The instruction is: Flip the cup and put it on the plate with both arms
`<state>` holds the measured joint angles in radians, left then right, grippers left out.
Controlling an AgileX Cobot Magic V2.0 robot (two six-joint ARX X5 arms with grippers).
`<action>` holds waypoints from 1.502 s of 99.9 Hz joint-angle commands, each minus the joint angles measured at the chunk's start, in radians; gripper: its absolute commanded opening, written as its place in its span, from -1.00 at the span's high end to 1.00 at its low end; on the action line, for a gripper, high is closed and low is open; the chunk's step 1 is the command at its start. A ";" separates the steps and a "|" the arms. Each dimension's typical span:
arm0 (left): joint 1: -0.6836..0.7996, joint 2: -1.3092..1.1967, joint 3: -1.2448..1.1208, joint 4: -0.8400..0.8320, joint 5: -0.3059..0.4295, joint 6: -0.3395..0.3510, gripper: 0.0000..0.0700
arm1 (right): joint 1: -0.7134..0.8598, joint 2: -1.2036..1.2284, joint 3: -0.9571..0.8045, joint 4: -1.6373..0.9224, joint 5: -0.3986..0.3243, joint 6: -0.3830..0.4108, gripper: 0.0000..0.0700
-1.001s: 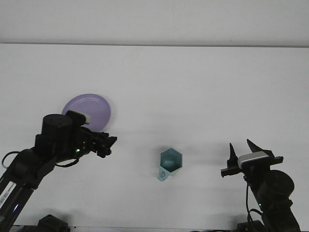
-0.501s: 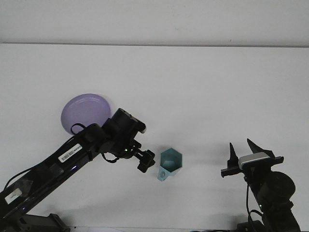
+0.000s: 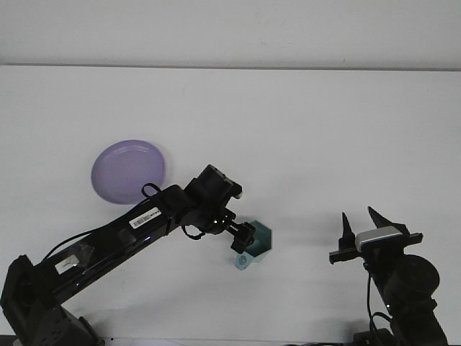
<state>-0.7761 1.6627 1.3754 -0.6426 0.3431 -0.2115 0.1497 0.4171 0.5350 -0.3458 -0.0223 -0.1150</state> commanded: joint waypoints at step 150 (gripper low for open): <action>0.176 0.117 0.442 -0.414 -0.195 0.169 0.97 | 0.002 0.001 0.007 0.002 -0.003 0.021 -0.06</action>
<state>-0.6323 1.7924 1.7641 -1.0149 0.1734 -0.0860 0.1497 0.4171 0.5350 -0.3508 -0.0254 -0.1066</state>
